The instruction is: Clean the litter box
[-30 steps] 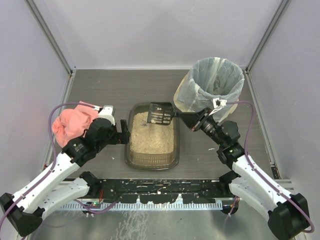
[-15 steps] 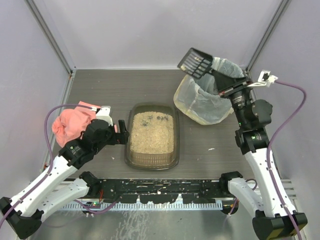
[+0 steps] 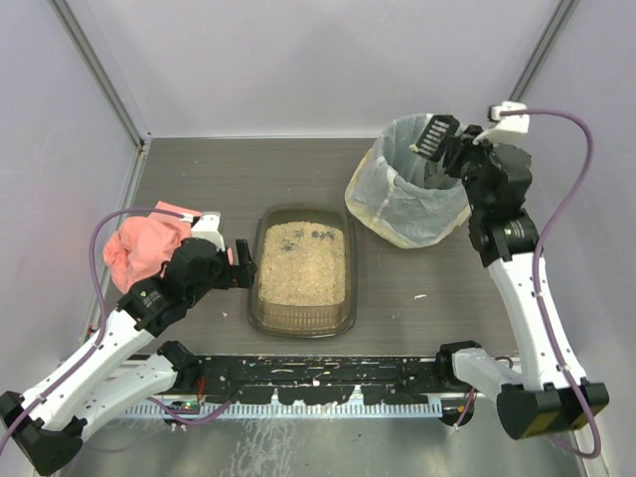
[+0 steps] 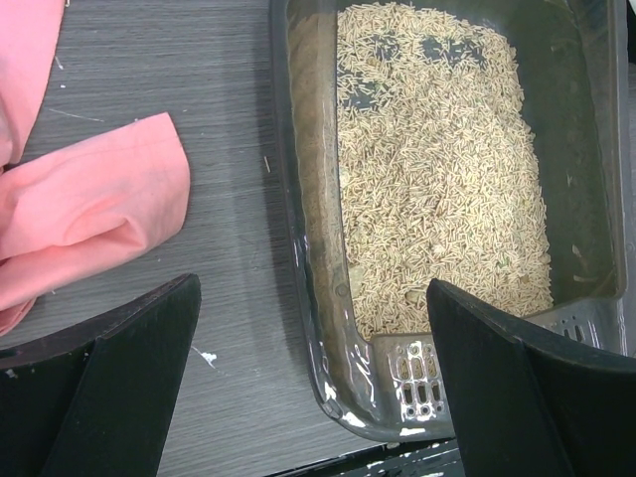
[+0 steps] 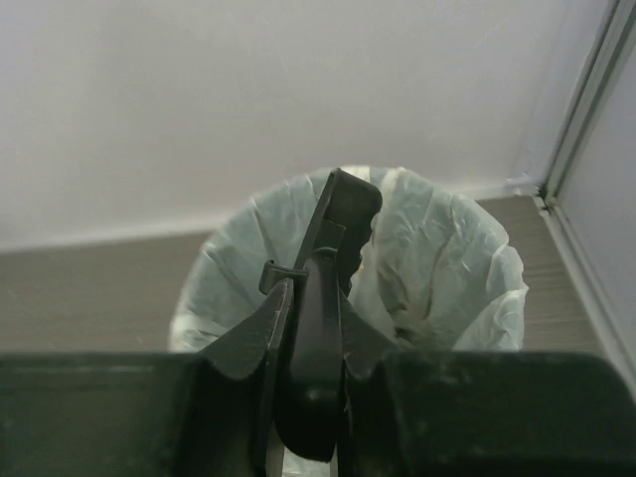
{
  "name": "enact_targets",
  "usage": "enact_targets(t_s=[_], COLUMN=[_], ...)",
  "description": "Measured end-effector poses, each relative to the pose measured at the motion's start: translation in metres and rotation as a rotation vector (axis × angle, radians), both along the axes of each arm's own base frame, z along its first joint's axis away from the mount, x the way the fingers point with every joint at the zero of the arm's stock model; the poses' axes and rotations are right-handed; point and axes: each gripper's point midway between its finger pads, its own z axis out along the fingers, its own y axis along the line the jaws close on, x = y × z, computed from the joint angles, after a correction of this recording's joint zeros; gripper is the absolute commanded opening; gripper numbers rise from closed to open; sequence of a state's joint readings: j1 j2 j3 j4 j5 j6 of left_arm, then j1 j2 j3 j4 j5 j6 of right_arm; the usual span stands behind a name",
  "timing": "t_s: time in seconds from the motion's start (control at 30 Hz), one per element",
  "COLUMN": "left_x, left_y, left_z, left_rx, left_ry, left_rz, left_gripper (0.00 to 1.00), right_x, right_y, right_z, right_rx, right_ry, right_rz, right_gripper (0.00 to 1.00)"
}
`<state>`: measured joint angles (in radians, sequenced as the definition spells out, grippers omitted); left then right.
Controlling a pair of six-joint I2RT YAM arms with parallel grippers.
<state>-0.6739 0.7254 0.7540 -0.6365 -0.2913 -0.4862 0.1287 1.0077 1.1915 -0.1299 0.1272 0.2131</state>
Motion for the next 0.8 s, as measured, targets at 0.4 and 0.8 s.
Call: enact_targets(t_s=[0.4, 0.8], left_x=[0.0, -0.002], left_y=[-0.001, -0.001], left_z=[0.0, -0.008], left_rx=[-0.001, 0.004], left_ry=[0.001, 0.019], left_rz=[-0.001, -0.007], left_gripper=[0.98, 0.98], right_x=[0.029, -0.001], right_y=[0.045, 0.026], right_z=[-0.076, -0.041], right_rx=[-0.502, -0.539], right_ry=[0.382, 0.272], right_rz=[0.103, 0.056], right_gripper=[0.01, 0.01])
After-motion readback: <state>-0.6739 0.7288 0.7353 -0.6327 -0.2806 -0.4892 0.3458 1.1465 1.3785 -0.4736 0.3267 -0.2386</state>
